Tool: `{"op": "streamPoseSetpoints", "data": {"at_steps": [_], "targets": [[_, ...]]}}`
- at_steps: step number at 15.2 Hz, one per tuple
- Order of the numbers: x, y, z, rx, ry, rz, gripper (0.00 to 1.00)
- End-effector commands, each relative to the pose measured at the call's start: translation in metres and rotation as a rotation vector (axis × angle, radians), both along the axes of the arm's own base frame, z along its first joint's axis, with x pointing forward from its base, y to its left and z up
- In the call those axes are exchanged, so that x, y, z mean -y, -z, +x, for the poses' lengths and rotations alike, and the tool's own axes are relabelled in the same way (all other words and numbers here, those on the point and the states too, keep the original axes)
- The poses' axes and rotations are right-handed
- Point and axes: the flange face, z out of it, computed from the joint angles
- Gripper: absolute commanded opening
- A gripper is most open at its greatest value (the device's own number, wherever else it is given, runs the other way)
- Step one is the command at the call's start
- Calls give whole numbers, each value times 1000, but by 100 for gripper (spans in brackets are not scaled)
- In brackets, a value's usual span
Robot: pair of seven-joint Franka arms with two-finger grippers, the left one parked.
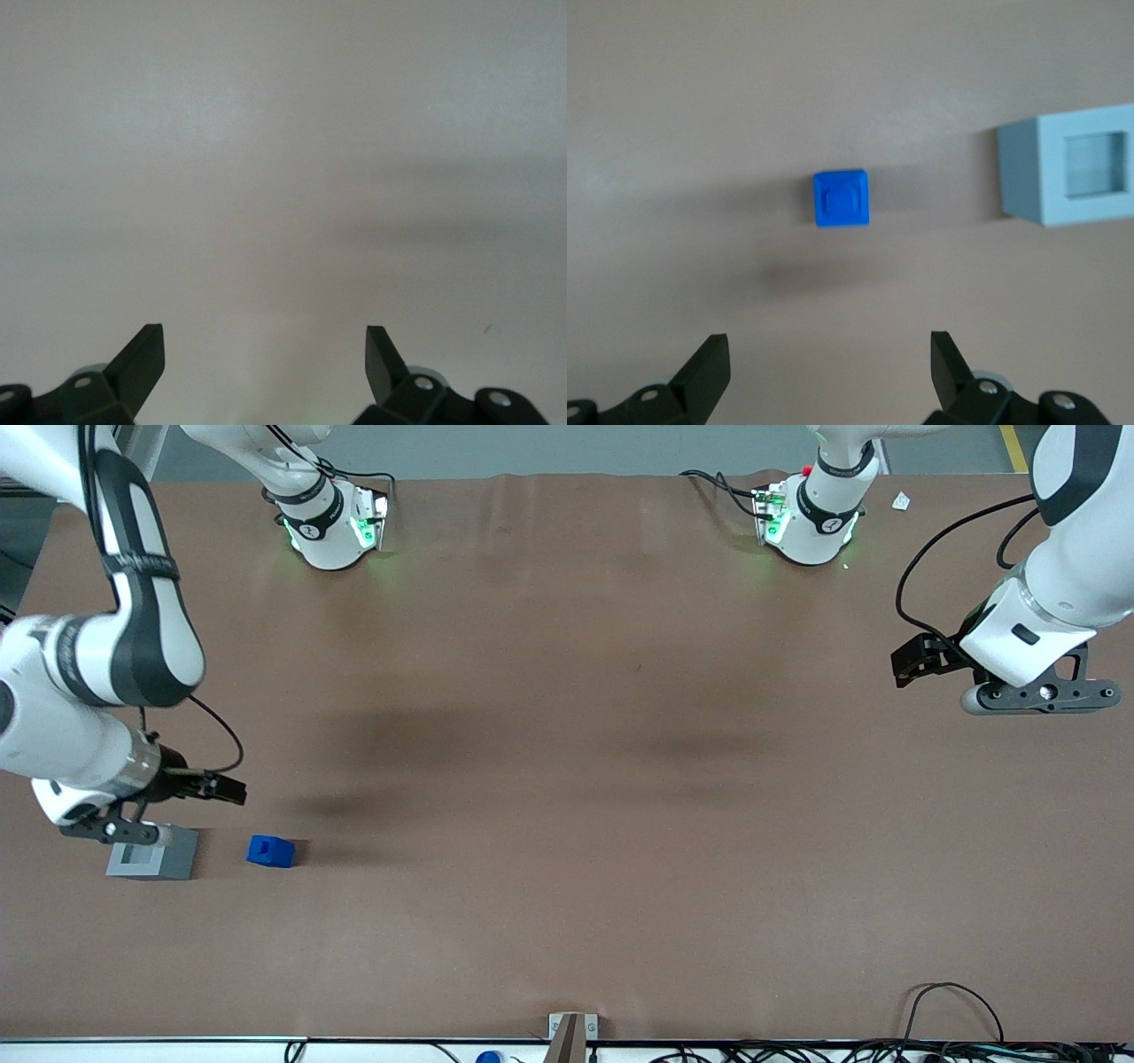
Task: Insert blue part into gray base with right arm
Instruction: 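Lower the right gripper and close it on the blue block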
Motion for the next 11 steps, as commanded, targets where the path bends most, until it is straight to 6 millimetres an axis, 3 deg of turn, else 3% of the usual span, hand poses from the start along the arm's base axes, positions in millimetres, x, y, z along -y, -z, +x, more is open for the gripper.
{"op": "streamPoseSetpoints", "data": {"at_steps": [1, 7, 11], "targets": [[-4, 36, 12, -2, 14, 7, 100], [6, 91, 27, 53, 28, 6, 100], [0, 129, 36, 103, 23, 8, 100]]}}
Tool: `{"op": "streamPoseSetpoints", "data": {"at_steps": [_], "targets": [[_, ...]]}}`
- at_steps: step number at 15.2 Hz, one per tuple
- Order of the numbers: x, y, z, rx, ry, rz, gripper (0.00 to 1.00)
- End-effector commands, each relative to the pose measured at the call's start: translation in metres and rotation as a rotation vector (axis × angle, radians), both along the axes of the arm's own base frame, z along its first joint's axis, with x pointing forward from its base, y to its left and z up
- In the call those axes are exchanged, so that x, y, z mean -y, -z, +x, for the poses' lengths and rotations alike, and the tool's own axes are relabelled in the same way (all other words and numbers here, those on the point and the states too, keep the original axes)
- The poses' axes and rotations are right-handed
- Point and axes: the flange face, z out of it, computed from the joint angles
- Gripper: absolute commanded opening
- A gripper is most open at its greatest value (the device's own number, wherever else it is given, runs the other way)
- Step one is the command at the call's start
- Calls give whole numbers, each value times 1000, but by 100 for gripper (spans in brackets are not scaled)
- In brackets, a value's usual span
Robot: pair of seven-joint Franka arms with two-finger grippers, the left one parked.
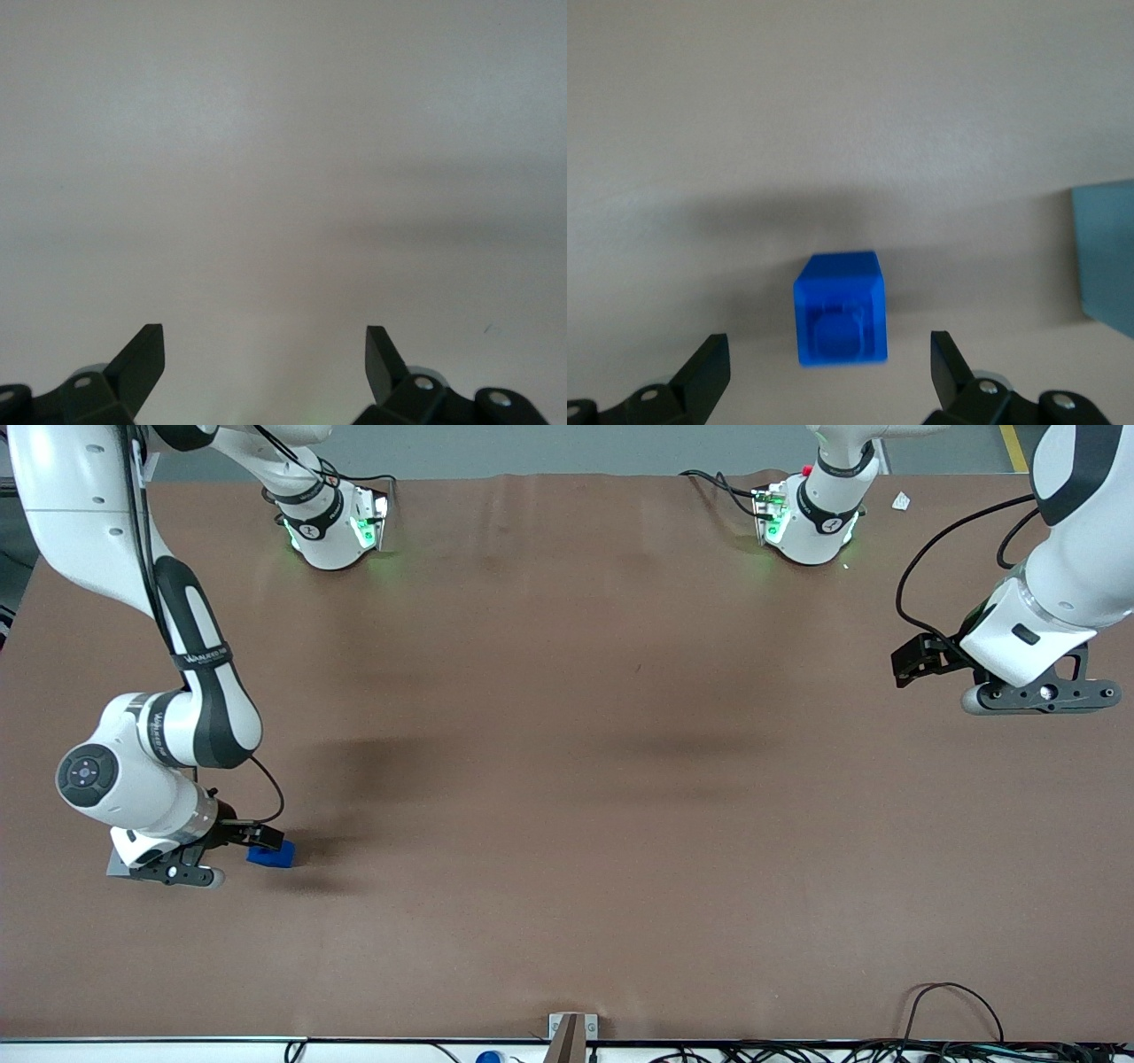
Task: Insert blue part into gray base with right arm
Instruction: 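Lower the right gripper and close it on the blue block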
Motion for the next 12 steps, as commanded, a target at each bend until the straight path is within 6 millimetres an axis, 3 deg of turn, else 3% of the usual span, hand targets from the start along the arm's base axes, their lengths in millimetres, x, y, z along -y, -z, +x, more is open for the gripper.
{"op": "streamPoseSetpoints", "data": {"at_steps": [1, 2, 7, 10, 12], "targets": [[-4, 21, 8, 11, 14, 12, 100], [-2, 23, 8, 10, 16, 11, 99], [4, 23, 7, 3, 19, 7, 67], [11, 25, 6, 3, 16, 2, 27], [12, 25, 6, 2, 12, 1, 8]]}}
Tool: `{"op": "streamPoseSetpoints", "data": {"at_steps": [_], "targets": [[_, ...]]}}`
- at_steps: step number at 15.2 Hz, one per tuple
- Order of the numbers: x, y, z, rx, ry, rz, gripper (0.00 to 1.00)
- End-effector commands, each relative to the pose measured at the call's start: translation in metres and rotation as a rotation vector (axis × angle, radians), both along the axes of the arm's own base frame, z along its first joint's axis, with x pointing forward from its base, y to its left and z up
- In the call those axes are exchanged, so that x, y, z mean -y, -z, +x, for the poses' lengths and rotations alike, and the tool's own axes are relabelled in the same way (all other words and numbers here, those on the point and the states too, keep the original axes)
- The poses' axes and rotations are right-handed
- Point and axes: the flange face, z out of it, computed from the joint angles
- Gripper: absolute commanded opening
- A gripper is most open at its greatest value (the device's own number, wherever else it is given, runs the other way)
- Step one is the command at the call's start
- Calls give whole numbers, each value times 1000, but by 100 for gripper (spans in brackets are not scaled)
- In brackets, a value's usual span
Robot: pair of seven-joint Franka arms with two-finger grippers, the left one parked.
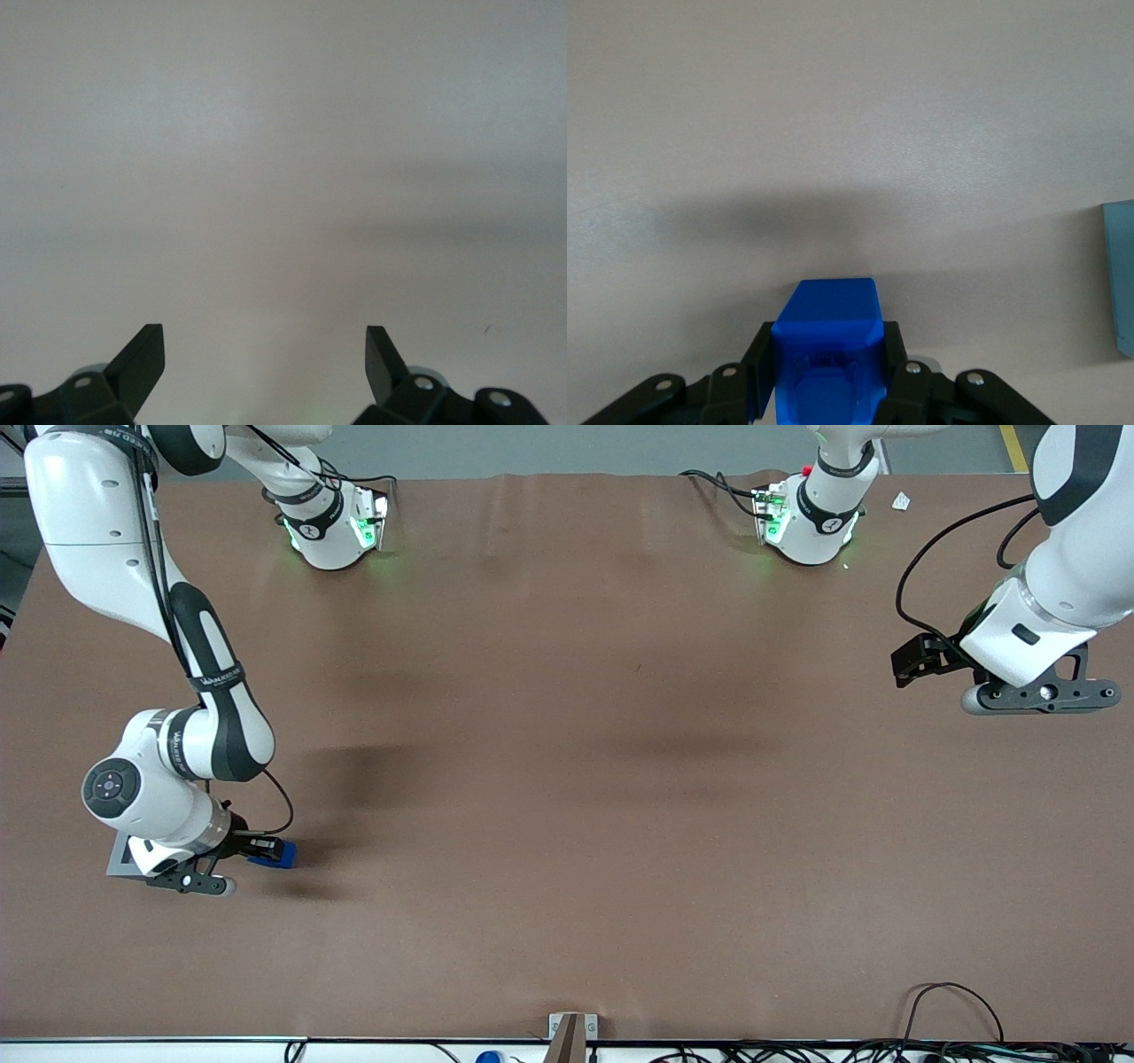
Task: Insert blue part into gray base with right arm
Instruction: 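Lift the blue block and carry it over the gray base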
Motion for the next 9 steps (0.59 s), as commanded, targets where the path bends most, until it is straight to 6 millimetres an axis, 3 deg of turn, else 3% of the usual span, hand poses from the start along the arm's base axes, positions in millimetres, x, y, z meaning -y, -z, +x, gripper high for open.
{"op": "streamPoseSetpoints", "data": {"at_steps": [1, 3, 7, 9], "targets": [[6, -2, 1, -5, 5, 2, 3], [12, -16, 5, -14, 13, 2, 1], [46, -82, 18, -135, -44, -23, 1], [64, -106, 19, -171, -59, -25, 1]]}}
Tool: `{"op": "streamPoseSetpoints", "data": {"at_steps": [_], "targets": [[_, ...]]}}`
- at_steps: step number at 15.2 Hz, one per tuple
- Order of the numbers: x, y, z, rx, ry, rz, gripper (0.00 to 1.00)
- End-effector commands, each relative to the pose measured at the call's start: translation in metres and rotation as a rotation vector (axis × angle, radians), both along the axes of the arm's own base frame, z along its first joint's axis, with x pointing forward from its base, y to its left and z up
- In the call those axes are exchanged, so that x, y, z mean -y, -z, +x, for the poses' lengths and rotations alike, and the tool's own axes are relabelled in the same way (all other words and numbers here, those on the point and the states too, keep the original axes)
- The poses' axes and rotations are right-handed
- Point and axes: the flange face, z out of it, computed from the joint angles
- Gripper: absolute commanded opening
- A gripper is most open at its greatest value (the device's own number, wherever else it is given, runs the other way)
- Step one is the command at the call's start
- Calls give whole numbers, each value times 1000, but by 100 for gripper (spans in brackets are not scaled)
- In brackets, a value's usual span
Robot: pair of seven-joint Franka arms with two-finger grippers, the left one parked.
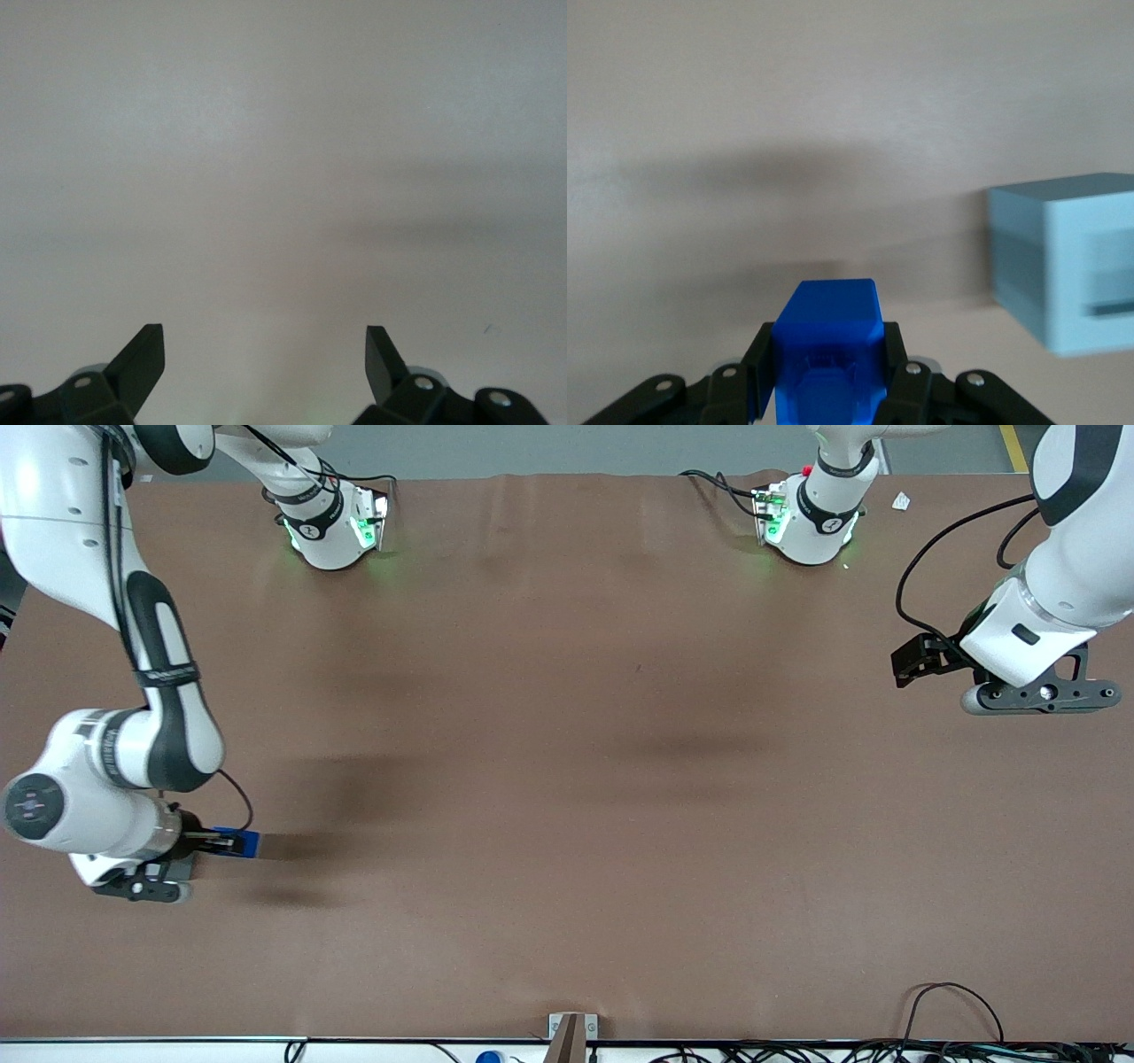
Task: Insert blue part into gray base with right arm
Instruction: 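Lift the blue block and carry it over the gray base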
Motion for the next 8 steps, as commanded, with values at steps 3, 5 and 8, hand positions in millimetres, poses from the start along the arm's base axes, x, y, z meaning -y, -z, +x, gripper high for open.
{"op": "streamPoseSetpoints", "data": {"at_steps": [3, 5, 8], "targets": [[49, -39, 0, -21, -58, 4, 0], [72, -46, 0, -5, -74, 6, 0], [96, -51, -3, 8, -79, 9, 0]]}}
